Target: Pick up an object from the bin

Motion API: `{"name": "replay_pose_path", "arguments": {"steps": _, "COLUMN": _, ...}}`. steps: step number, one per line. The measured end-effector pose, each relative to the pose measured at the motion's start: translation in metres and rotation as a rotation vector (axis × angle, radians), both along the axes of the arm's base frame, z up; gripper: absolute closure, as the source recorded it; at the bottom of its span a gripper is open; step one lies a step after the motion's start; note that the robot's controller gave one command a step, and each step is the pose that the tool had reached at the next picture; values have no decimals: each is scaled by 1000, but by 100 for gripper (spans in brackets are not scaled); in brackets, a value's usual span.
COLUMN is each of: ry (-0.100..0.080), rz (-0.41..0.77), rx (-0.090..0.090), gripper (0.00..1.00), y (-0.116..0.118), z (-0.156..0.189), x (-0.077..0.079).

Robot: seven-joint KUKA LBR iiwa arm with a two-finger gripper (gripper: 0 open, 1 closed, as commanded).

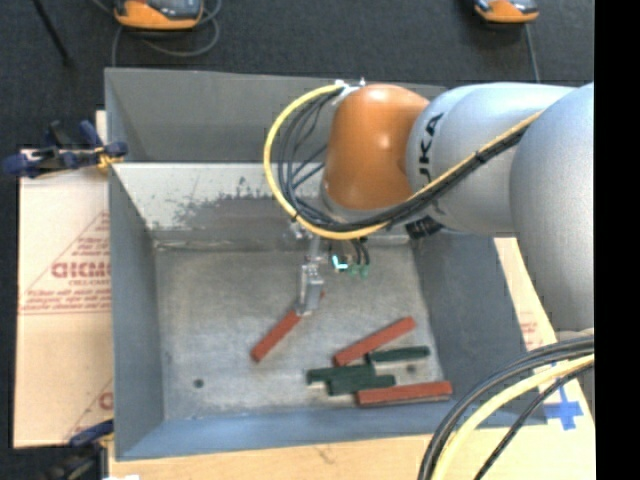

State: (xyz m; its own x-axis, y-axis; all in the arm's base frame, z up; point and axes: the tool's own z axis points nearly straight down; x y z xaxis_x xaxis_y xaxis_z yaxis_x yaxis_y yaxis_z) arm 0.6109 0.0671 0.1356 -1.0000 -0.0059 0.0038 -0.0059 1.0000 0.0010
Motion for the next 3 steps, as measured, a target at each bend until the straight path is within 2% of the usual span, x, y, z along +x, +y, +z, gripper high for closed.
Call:
{"name": "replay_pose_path", "arguments": {"steps": 1, "ry": -2, "rz": 169, "rx": -1, "gripper": 0, "y": 0, "z": -66, "x": 9}}
{"name": "replay_pose_path", "arguments": {"steps": 2, "ry": -6, "rz": 380, "rx": -2, "gripper": 0, "y": -45, "z": -64, "x": -32}}
{"name": "replay_pose_path", "arguments": {"steps": 3, "ry": -7, "rz": 362, "rx": 1, "gripper": 0, "y": -9, "z": -64, "x": -38}}
